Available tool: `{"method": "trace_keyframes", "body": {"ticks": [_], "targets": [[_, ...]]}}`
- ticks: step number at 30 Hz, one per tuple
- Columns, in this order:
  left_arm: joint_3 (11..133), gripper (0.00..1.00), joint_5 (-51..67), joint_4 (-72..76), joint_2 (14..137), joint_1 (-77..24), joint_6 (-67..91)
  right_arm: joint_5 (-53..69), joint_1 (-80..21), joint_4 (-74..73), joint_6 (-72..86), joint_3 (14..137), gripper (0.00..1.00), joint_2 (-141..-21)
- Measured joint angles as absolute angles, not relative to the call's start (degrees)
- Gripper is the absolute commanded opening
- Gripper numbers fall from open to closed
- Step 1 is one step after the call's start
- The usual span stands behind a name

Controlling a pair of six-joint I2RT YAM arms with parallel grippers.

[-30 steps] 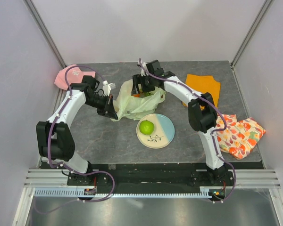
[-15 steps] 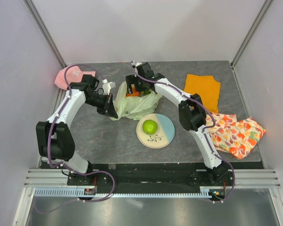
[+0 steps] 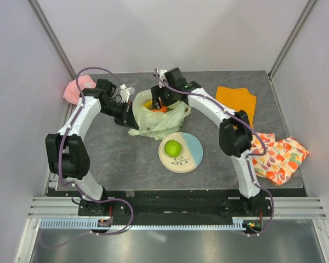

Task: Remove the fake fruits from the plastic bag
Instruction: Take out the fake fruit from the plastic bag, then place the fake fruit on the plate.

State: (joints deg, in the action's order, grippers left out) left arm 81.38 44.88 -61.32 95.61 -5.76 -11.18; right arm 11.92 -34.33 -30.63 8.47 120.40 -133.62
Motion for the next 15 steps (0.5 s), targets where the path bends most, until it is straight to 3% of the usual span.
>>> {"method": "trace_keyframes", "body": {"ticks": [9,15], "targets": [[85.89,0.02,46.96,-60.51,98.85,-5.76,-11.11,28.45,-32.86,-28.58,7.57,106.13,0.41,-104.66],[86.8,0.02,47.13,-59.9,98.85,-5.76,-11.09,31.99,-31.0,-33.93,-3.27,99.66,0.41,-96.88]]}}
